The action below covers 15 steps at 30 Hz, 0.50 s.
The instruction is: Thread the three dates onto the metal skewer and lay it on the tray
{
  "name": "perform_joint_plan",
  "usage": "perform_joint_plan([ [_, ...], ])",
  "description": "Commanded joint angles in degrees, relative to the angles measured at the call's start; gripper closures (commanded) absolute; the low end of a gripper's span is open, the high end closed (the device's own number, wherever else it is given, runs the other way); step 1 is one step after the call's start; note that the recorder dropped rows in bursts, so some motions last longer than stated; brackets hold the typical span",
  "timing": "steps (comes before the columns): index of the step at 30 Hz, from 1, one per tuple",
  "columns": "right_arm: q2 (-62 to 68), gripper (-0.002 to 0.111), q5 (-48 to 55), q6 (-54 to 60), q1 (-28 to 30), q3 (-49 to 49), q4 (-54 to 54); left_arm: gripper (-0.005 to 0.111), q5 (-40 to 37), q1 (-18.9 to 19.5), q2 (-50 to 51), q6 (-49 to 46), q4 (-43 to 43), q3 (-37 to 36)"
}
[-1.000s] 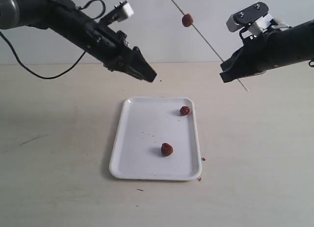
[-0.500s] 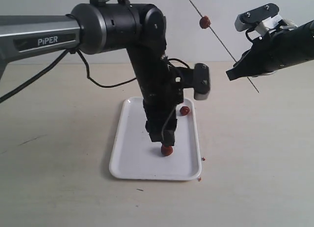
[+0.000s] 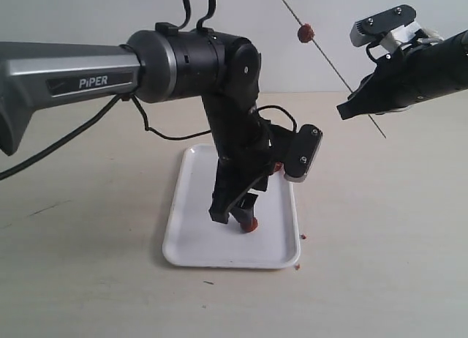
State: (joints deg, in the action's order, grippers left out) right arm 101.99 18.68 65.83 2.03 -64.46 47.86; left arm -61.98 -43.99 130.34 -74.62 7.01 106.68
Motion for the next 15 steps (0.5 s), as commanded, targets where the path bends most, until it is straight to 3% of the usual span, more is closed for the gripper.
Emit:
perform_joint_plan([
  [1,-0.7,0.108,-0.5,0.0,0.0,0.1,-0.3,0.046,0.2,0.0,1.8,-0.3,0.4,-0.2],
  [15,-0.7,0.108,-0.6,0.0,0.0,0.1,-0.3,0.046,0.4,0.0,4.5,-0.2,0.2,-0.2],
])
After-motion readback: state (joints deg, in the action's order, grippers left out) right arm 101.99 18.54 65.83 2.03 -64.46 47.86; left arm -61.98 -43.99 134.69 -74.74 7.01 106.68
